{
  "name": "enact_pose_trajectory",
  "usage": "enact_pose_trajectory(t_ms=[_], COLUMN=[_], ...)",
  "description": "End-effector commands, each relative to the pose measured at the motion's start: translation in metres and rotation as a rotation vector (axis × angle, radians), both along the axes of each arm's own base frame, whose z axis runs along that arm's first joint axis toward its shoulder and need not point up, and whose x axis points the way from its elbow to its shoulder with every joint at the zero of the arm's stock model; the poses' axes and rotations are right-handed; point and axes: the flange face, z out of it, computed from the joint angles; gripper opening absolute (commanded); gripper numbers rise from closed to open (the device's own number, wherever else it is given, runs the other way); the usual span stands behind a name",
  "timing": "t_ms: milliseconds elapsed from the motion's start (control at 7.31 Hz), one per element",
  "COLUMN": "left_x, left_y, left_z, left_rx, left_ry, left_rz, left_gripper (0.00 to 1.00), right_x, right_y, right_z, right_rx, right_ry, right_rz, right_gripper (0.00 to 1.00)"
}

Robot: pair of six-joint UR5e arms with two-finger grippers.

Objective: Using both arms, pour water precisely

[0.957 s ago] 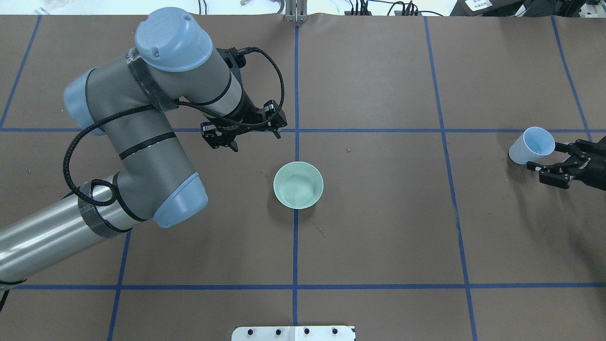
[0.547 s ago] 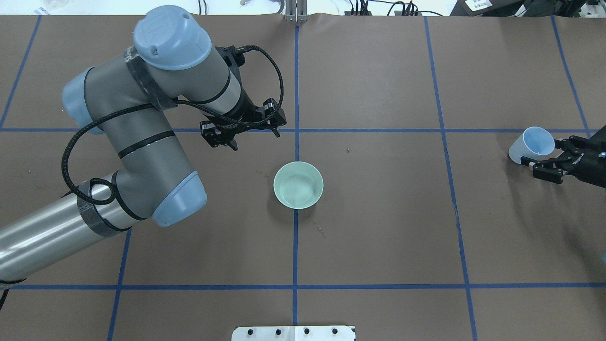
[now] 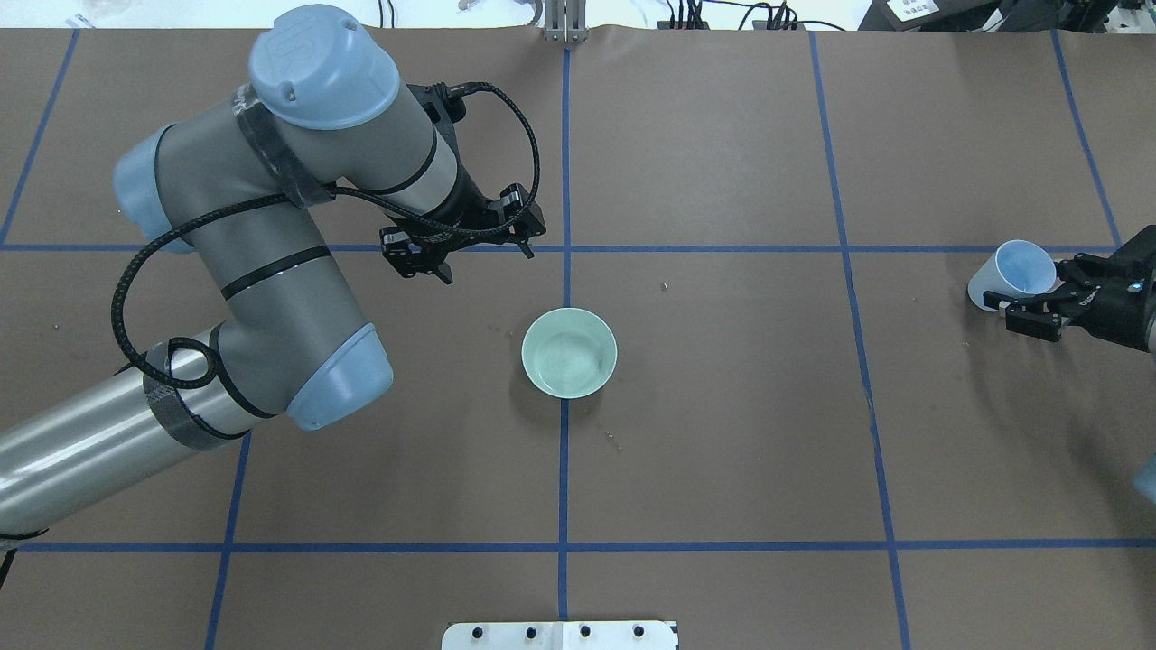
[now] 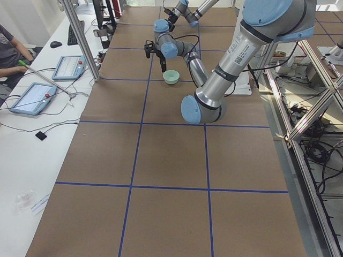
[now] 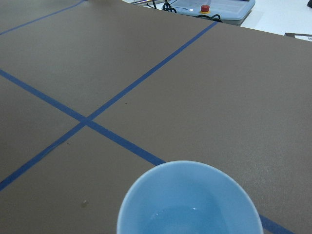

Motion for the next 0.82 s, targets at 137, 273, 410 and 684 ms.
enact_pose_trajectory(t_ms=[137,273,410,684], left_x=[-0.0007,-0.0007,-0.0007,-0.0011], left_y=[0.0000,0.0000,0.0000,0.0003], left_z=[-0.0005,-0.0005,-0.0005,-0.0010], left_rx=[0.000,0.001,0.000,0.001], left_ry=[0.001,0.001,0.001,0.002], left_rz=[-0.001,-0.001,-0.001,-0.001], left_gripper=[0.99,0.99,0.99,0.99], right_x=[-0.0024,-0.0025,-0.0030,-0.0030], right_y=[-0.0045,-0.0046,-0.0053,-0.0052], right_z=[0.0010,0.0012,-0.0002,-0.0004], right_rx=[-0.004,-0.005,-0.004,-0.003], right_ry=[0.005,0.006,0.003,0.002], right_rz=[0.009,0.009,0.009,0.009], right_gripper=[0.94,0.94,0.93,0.83])
